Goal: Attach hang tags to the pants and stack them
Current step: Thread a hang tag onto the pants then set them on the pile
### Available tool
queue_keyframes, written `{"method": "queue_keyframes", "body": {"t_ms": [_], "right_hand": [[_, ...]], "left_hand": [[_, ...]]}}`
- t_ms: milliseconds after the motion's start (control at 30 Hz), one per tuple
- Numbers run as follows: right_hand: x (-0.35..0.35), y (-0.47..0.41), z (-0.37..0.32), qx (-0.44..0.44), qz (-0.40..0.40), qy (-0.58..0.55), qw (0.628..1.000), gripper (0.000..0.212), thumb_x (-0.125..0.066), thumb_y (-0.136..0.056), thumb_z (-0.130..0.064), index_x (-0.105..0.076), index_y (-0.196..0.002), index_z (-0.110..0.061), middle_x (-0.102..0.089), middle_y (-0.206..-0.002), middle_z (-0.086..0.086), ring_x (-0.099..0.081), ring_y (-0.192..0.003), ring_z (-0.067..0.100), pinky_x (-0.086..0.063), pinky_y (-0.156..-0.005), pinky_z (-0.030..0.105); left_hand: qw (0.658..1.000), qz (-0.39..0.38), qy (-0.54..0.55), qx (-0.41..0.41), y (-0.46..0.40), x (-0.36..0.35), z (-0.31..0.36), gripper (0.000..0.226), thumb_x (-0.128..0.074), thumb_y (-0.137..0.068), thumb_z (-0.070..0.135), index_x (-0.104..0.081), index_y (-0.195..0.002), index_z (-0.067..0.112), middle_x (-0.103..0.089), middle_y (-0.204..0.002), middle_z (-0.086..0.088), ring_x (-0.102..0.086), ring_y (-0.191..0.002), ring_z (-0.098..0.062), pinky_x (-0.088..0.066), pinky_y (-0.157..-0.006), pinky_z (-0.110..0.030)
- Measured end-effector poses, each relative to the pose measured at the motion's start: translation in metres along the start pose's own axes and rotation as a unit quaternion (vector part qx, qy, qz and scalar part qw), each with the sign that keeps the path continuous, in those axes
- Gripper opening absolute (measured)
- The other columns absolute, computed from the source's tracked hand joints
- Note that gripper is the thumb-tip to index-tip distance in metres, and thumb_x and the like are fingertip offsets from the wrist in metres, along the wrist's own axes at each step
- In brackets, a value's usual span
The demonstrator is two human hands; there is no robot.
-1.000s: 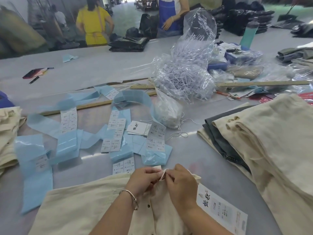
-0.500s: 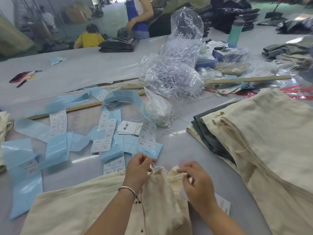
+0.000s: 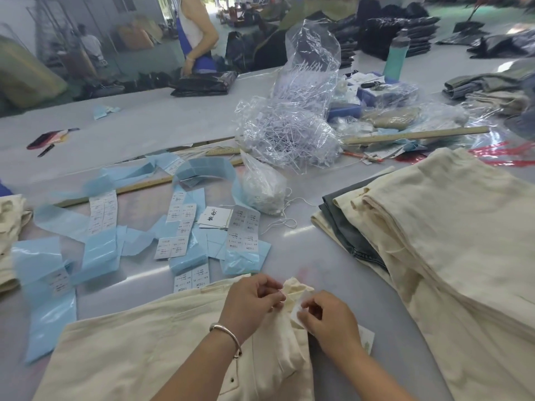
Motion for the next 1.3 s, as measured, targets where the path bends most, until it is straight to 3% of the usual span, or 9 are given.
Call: {"method": "queue_keyframes", "body": {"t_ms": [133, 267, 333, 433, 600, 700, 800, 1033, 1300], "right_hand": [[-0.009, -0.007, -0.004, 0.012, -0.023, 0.081, 0.996, 0.004, -0.066, -0.084, -0.022, -0.065, -0.08, -0.024, -0.06, -0.085, -0.011, -0.055, -0.08, 0.008, -0.039, -0.068, 0.021], [-0.01, -0.011, -0.011, 0.003, -0.021, 0.124, 0.992, 0.012, -0.054, -0.091, -0.02, -0.055, -0.08, -0.023, -0.055, -0.091, -0.007, -0.053, -0.088, 0.015, -0.038, -0.071, 0.027], [-0.005, -0.011, -0.016, 0.005, -0.002, 0.072, 0.997, 0.015, -0.054, -0.091, -0.012, -0.051, -0.078, -0.018, -0.053, -0.088, -0.005, -0.051, -0.083, 0.017, -0.037, -0.069, 0.027], [0.005, -0.013, -0.027, -0.016, 0.006, -0.109, 0.994, 0.012, -0.055, -0.091, 0.0, -0.055, -0.08, -0.005, -0.056, -0.08, 0.003, -0.05, -0.072, 0.016, -0.037, -0.064, 0.02], [0.013, -0.016, -0.042, -0.078, -0.087, -0.356, 0.927, 0.011, -0.053, -0.094, 0.001, -0.055, -0.084, 0.0, -0.052, -0.067, 0.002, -0.045, -0.061, 0.01, -0.039, -0.057, 0.021], [0.018, -0.018, -0.043, -0.034, -0.069, -0.25, 0.965, 0.011, -0.056, -0.093, 0.0, -0.057, -0.082, -0.005, -0.054, -0.071, 0.0, -0.045, -0.064, 0.012, -0.039, -0.063, 0.025], [0.024, -0.019, -0.049, 0.019, -0.043, -0.137, 0.989, 0.016, -0.059, -0.091, -0.002, -0.056, -0.079, -0.013, -0.057, -0.076, -0.004, -0.047, -0.066, 0.007, -0.039, -0.063, 0.019], [0.028, -0.019, -0.06, 0.002, -0.115, -0.329, 0.937, 0.007, -0.053, -0.093, 0.004, -0.058, -0.09, 0.001, -0.057, -0.072, -0.001, -0.053, -0.066, 0.009, -0.042, -0.06, 0.019], [0.025, -0.02, -0.063, 0.025, -0.146, -0.352, 0.924, 0.008, -0.05, -0.095, 0.004, -0.057, -0.094, 0.0, -0.06, -0.078, 0.003, -0.055, -0.072, 0.015, -0.043, -0.061, 0.021]], "left_hand": [[0.999, 0.012, -0.04, -0.01, 0.006, 0.0, 0.005, 0.018, -0.074, -0.08, 0.002, -0.069, -0.074, 0.019, -0.073, -0.067, 0.003, -0.071, -0.067, -0.016, -0.051, -0.061, -0.019], [0.995, 0.027, -0.091, -0.036, 0.009, 0.001, 0.011, 0.016, -0.07, -0.083, 0.005, -0.068, -0.075, 0.019, -0.071, -0.07, 0.004, -0.069, -0.065, -0.01, -0.049, -0.065, -0.014], [0.994, 0.026, -0.098, -0.051, 0.01, 0.001, 0.015, 0.011, -0.07, -0.085, 0.008, -0.07, -0.077, 0.016, -0.071, -0.07, 0.004, -0.068, -0.064, -0.007, -0.047, -0.065, -0.012], [0.991, 0.025, -0.103, -0.083, 0.011, 0.001, 0.025, 0.009, -0.069, -0.086, 0.011, -0.071, -0.078, 0.014, -0.069, -0.068, 0.006, -0.065, -0.062, -0.002, -0.043, -0.063, -0.009], [0.982, 0.016, -0.145, -0.118, 0.011, 0.001, 0.037, 0.008, -0.066, -0.087, 0.014, -0.069, -0.08, 0.015, -0.068, -0.07, 0.003, -0.063, -0.067, -0.009, -0.048, -0.066, -0.023], [0.971, 0.073, -0.171, -0.15, 0.012, 0.01, 0.044, 0.012, -0.067, -0.086, 0.014, -0.065, -0.076, 0.02, -0.062, -0.067, 0.007, -0.057, -0.067, -0.008, -0.043, -0.063, -0.018], [0.968, 0.09, -0.149, -0.182, 0.015, 0.019, 0.052, 0.015, -0.07, -0.084, 0.014, -0.066, -0.075, 0.024, -0.061, -0.068, 0.014, -0.056, -0.067, -0.004, -0.038, -0.06, -0.009], [0.953, 0.028, -0.202, -0.223, 0.017, 0.017, 0.063, 0.003, -0.075, -0.082, 0.02, -0.074, -0.079, 0.021, -0.062, -0.07, 0.013, -0.057, -0.072, -0.005, -0.038, -0.065, -0.008], [0.956, 0.026, -0.197, -0.218, 0.018, 0.022, 0.066, 0.002, -0.075, -0.081, 0.019, -0.074, -0.079, 0.02, -0.059, -0.066, 0.017, -0.055, -0.069, 0.001, -0.036, -0.063, -0.007]]}}
Point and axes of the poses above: each hand's wrist, its own y-axis away from the middle knuckle, its own x-axis out of the back of the hand, z = x × y, the point moved 3 cm from there along -y, towards the middle knuckle
